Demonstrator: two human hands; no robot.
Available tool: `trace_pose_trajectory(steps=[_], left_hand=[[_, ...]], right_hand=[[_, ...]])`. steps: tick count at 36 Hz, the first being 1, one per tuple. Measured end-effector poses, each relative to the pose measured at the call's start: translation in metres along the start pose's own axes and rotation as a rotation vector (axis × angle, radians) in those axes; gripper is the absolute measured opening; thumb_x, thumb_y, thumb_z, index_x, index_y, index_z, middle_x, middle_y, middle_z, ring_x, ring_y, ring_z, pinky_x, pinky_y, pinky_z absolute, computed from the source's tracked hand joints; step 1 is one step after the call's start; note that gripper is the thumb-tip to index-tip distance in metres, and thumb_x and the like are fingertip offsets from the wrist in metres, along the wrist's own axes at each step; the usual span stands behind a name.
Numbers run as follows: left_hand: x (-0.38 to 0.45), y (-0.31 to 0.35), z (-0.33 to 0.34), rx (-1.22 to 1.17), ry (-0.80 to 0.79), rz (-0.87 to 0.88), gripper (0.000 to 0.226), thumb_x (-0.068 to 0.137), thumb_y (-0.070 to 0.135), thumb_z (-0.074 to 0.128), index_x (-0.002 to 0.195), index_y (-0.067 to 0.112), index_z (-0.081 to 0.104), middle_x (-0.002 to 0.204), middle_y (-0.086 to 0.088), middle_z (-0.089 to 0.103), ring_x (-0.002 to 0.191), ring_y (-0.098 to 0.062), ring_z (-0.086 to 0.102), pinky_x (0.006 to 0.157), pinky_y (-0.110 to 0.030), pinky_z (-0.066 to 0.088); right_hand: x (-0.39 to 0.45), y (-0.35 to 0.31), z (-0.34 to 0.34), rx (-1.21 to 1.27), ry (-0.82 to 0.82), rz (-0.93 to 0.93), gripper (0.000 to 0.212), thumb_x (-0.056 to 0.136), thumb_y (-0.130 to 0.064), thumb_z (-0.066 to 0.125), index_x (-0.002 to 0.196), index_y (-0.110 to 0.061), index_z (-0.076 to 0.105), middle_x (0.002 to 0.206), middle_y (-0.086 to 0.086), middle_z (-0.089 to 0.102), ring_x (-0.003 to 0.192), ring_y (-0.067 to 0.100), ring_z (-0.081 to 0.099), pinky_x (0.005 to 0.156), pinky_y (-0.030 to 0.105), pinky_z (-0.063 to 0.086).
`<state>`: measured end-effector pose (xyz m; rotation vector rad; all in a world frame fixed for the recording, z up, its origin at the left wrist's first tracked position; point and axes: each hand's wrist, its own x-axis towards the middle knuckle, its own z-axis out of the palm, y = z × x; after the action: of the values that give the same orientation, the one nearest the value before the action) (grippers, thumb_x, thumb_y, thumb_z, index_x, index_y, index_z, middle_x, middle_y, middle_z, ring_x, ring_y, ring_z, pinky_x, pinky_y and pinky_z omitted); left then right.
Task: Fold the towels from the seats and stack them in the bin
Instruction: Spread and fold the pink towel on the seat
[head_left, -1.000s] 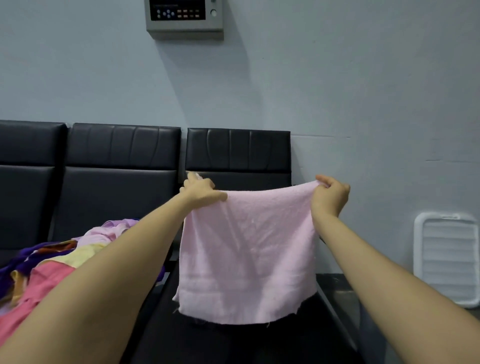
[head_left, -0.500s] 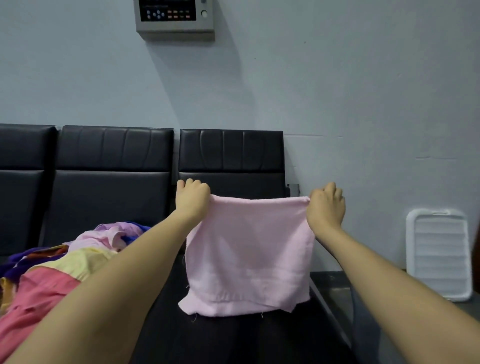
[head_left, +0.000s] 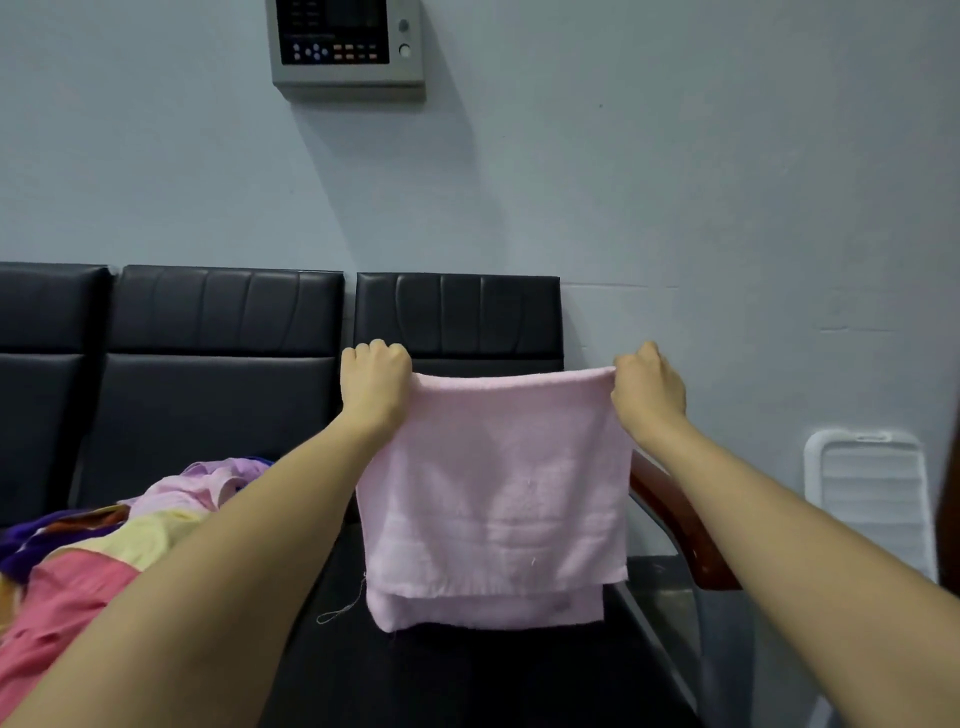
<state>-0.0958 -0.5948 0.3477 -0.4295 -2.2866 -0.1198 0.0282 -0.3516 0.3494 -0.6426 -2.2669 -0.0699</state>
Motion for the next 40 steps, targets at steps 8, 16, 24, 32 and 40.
trace_pose_trajectory(steps=[8,16,24,32,40], left_hand=[[-0.005,0.000,-0.005,0.079,-0.039,0.008,0.019,0.083,-0.004,0.049,0.087,0.010,0.061,0.100,-0.008,0.055,0.095,-0.026,0.052,0.081,-0.029,0.033],[-0.024,-0.005,0.006,-0.030,-0.054,0.011,0.038,0.078,-0.011,0.046,0.063,0.015,0.024,0.063,0.002,0.032,0.061,-0.021,0.039,0.064,-0.029,0.026],[-0.041,-0.005,0.035,-0.026,-0.286,0.004,0.023,0.089,-0.003,0.042,0.104,0.007,0.056,0.107,-0.010,0.056,0.090,-0.029,0.060,0.067,-0.031,0.035],[-0.048,0.003,0.057,-0.109,-0.345,-0.045,0.022,0.089,-0.002,0.042,0.072,0.012,0.044,0.073,-0.001,0.047,0.075,-0.024,0.049,0.071,-0.031,0.034],[-0.045,0.003,0.059,-0.052,-0.308,-0.029,0.035,0.085,-0.006,0.046,0.061,0.016,0.033,0.060,0.001,0.038,0.058,-0.019,0.040,0.067,-0.030,0.031]], right_hand=[[0.000,0.000,-0.016,-0.156,-0.011,-0.015,0.023,0.085,0.006,0.048,0.100,-0.004,0.063,0.110,0.014,0.062,0.106,0.032,0.055,0.083,0.032,0.038],[-0.020,0.002,-0.001,0.052,-0.104,0.101,0.019,0.086,0.009,0.041,0.078,-0.009,0.040,0.106,0.016,0.058,0.078,0.029,0.046,0.065,0.031,0.034],[-0.029,0.012,0.035,0.454,-0.282,0.318,0.029,0.080,0.013,0.040,0.091,0.003,0.065,0.086,0.016,0.056,0.077,0.029,0.057,0.070,0.033,0.052],[-0.039,0.007,0.061,0.347,-0.460,0.221,0.042,0.089,-0.016,0.044,0.128,-0.005,0.057,0.136,0.018,0.045,0.102,0.031,0.056,0.086,0.036,0.050],[-0.036,0.010,0.064,-0.055,-0.302,0.114,0.023,0.093,-0.004,0.045,0.107,-0.010,0.063,0.108,0.010,0.061,0.104,0.028,0.055,0.090,0.035,0.040]])
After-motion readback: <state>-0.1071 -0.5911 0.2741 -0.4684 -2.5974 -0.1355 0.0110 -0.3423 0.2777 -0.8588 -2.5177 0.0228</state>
